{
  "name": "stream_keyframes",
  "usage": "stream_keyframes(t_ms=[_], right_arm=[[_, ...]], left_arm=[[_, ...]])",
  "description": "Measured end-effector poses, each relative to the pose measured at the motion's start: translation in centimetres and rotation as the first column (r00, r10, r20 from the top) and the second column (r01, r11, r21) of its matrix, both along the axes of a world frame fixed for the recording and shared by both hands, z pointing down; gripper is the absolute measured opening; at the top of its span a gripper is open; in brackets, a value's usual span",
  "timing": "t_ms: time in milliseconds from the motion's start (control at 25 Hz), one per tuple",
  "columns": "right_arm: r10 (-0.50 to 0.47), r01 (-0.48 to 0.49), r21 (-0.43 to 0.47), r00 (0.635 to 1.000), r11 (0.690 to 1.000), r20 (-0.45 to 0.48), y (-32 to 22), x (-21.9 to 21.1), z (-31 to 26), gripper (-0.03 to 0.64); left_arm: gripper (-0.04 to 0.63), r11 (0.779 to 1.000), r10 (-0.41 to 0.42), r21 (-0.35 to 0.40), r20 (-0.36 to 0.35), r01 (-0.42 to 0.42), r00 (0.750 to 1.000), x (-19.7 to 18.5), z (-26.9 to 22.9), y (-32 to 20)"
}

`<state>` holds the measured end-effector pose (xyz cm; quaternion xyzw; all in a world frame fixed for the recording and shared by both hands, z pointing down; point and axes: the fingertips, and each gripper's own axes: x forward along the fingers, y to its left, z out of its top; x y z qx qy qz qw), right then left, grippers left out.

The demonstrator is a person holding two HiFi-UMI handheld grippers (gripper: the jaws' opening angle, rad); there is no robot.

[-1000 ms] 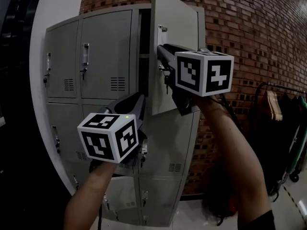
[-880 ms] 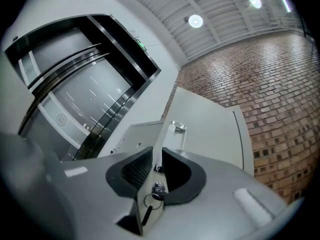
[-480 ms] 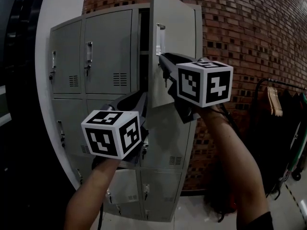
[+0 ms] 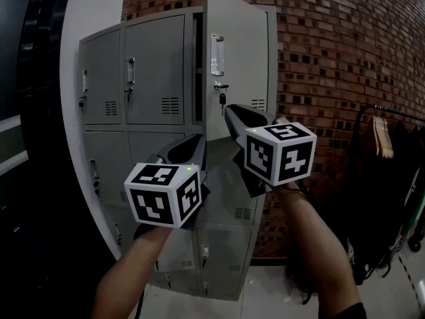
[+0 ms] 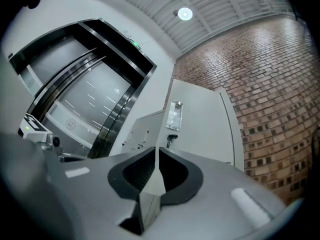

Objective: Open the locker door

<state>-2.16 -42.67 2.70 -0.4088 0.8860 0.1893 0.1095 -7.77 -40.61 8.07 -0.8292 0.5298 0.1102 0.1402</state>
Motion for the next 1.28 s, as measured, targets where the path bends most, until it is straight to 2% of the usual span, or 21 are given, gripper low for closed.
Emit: stream_keyframes(t_ms=[320, 520, 960, 1280], right_arm=[[0.000, 0.000, -0.042, 1.000, 0.999, -0.012, 2.5, 0.4, 3.9, 0.001], [0.008, -0.008, -0.045, 1.000, 0.999, -0.013, 5.1, -0.5, 5.7, -0.003], [-0.016, 0.015, -0.111, 1.000, 0.994, -0.008, 14.0, -4.7, 10.7, -0.003], [-0.033, 0.031, -0.160, 0.999, 0.987, -0.006, 21.5, -6.1, 13.7, -0.003]], left_arm=[[0.003, 1.000, -0.025, -0.012, -0.020, 0.025, 0.999, 0.2, 0.8, 2.3], [0.003, 0.999, -0.049, -0.008, 0.013, 0.049, 0.999, -0.2, 1.7, 4.6], [0.003, 0.994, -0.085, -0.069, 0.024, 0.087, 0.996, -3.9, 5.9, 13.5], [0.003, 0.988, -0.102, -0.121, -0.004, 0.101, 0.995, -5.4, 8.8, 20.6]])
